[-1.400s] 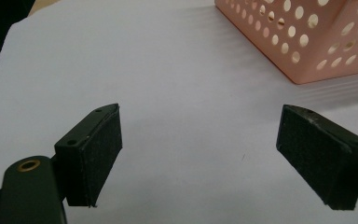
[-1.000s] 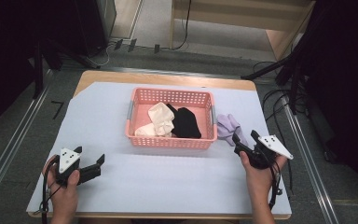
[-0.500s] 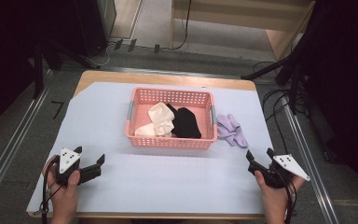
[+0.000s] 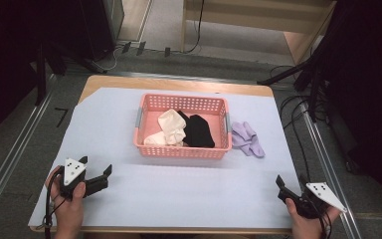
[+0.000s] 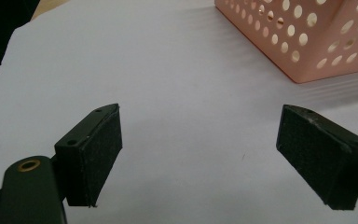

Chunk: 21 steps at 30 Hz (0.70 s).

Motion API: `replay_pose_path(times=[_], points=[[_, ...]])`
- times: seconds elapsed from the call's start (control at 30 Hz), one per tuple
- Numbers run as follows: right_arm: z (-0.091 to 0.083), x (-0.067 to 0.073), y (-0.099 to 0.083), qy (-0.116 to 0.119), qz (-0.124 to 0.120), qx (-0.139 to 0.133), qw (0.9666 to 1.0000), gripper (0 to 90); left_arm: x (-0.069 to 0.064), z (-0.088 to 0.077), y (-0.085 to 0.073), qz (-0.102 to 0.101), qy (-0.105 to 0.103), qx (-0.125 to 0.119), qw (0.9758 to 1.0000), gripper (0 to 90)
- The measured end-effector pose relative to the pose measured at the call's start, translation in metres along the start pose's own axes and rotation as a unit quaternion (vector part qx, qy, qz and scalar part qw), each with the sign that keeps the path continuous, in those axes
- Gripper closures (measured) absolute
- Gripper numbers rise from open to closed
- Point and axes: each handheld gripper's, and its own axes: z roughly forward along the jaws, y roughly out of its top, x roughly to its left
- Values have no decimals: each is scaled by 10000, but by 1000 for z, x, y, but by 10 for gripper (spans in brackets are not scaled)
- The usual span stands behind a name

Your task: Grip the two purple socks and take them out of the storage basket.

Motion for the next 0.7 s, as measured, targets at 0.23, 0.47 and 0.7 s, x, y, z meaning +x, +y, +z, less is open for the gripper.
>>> replay_pose_path(times=[0.23,0.47,0.7], points=[[-4,-6,-10,-85,109,-19,9999,191,0,0,0,-4,4,4,10000,149],[-2,-1,-11,-112,-145,37,9998,206,0,1,0,27,22,30,10000,148],[-3,-7,-11,-37,105,18,9999,197,-1,1,0,61,33,43,10000,149]])
